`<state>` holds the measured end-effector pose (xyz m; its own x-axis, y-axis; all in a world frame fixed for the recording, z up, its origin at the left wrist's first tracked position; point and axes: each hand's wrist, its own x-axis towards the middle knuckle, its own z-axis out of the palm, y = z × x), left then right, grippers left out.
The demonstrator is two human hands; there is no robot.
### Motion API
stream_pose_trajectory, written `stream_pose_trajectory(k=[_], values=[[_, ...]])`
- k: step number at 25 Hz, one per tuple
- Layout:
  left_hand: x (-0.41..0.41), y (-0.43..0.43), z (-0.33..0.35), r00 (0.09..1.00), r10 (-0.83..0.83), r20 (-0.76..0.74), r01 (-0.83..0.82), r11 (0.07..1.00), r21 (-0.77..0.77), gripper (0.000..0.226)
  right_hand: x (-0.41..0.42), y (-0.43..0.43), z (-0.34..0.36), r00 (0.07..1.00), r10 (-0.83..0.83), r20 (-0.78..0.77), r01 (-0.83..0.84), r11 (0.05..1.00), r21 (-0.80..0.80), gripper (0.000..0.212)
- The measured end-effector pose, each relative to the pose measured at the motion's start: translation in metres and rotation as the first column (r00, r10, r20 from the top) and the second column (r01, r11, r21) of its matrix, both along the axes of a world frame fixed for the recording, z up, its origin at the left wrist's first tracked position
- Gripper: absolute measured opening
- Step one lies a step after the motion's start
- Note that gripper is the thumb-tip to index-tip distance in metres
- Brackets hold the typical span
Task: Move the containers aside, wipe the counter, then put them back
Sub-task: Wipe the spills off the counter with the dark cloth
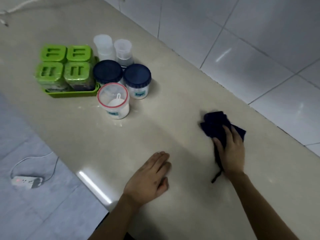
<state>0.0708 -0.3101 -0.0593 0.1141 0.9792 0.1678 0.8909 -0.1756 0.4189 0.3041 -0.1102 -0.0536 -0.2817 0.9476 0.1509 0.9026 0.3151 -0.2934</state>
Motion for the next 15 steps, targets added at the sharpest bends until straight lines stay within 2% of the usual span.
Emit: stream_pose_trajectory(k=[2,4,6,8,10,11,12,13,15], values=[[0.001,0.0,0.0,1.0,0.0,0.006,0.0,1.0,0.007,0.039,-0.015,0.0,-0.007,0.948,-0.317,0.007,0.317,0.948,-0.011,0.054],[0.0,0.0,0.001,1.0,0.006,0.007,-0.006,1.0,-0.002,0.04,-0.05,-0.013,-0.009,0.924,-0.381,-0.001,0.381,0.924,-0.015,0.053],[0.0,-0.001,0.002,1.0,0.003,0.003,-0.003,1.0,-0.024,0.041,-0.077,-0.033,-0.01,0.969,-0.246,-0.023,0.245,0.969,-0.014,0.054],[-0.001,-0.002,0.003,1.0,-0.01,-0.013,0.01,0.999,-0.046,0.042,-0.083,-0.062,-0.01,1.0,0.018,0.001,-0.018,1.0,-0.011,0.053],[-0.001,-0.001,0.006,0.999,-0.022,-0.029,0.02,0.998,-0.065,0.042,-0.064,-0.085,-0.004,0.957,0.288,0.027,-0.287,0.957,-0.043,0.052],[-0.001,-0.001,0.007,0.999,-0.019,-0.032,0.017,0.997,-0.074,0.042,-0.049,-0.091,-0.002,0.933,0.358,0.041,-0.355,0.933,-0.064,0.053],[-0.001,-0.001,0.008,1.0,-0.013,-0.027,0.01,0.997,-0.081,0.041,-0.032,-0.099,0.0,0.935,0.35,0.066,-0.345,0.936,-0.067,0.053],[-0.001,-0.001,0.009,1.0,-0.012,-0.019,0.011,0.996,-0.087,0.041,-0.013,-0.11,0.002,0.964,0.251,0.09,-0.247,0.968,-0.055,0.054],[0.0,-0.002,0.01,1.0,-0.016,-0.007,0.015,0.995,-0.1,0.041,0.019,-0.135,0.006,0.993,-0.085,0.081,0.089,0.995,-0.052,0.058]])
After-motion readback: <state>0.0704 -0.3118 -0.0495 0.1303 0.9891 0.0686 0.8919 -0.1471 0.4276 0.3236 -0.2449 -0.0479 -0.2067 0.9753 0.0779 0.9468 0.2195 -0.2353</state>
